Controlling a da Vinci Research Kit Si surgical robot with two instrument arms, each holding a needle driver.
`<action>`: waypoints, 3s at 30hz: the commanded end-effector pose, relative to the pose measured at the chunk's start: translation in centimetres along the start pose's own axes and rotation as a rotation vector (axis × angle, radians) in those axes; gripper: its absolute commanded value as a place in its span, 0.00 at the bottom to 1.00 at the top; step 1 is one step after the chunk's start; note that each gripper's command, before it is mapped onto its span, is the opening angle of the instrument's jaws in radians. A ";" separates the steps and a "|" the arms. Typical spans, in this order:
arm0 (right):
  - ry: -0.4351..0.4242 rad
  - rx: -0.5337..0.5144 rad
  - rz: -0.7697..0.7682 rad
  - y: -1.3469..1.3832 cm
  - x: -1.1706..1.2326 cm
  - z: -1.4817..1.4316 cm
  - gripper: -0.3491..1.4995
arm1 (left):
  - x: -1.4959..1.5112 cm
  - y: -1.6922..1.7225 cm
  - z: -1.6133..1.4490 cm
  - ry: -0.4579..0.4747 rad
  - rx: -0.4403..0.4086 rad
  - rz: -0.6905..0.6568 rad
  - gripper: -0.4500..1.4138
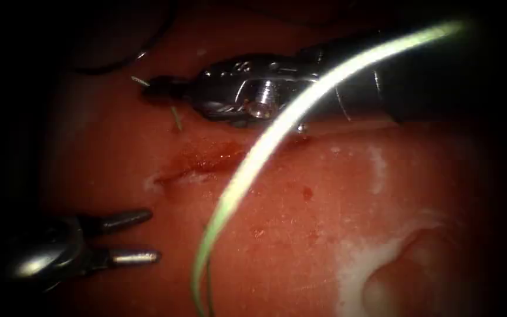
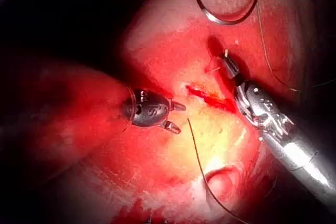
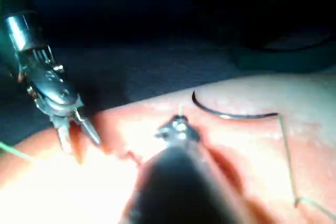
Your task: Wound Closure
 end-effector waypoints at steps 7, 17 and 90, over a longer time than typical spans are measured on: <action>0.098 0.009 0.000 -0.03 0.31 -0.15 0.00 | -0.09 0.03 0.07 -0.003 -0.005 0.000 0.54; 0.155 0.012 0.000 0.00 0.51 -0.31 0.00 | -0.11 0.05 0.09 -0.001 -0.008 0.001 0.54; 0.021 0.487 -0.024 -0.48 -0.37 -1.46 0.77 | 1.45 0.20 0.26 0.049 -0.024 0.126 0.05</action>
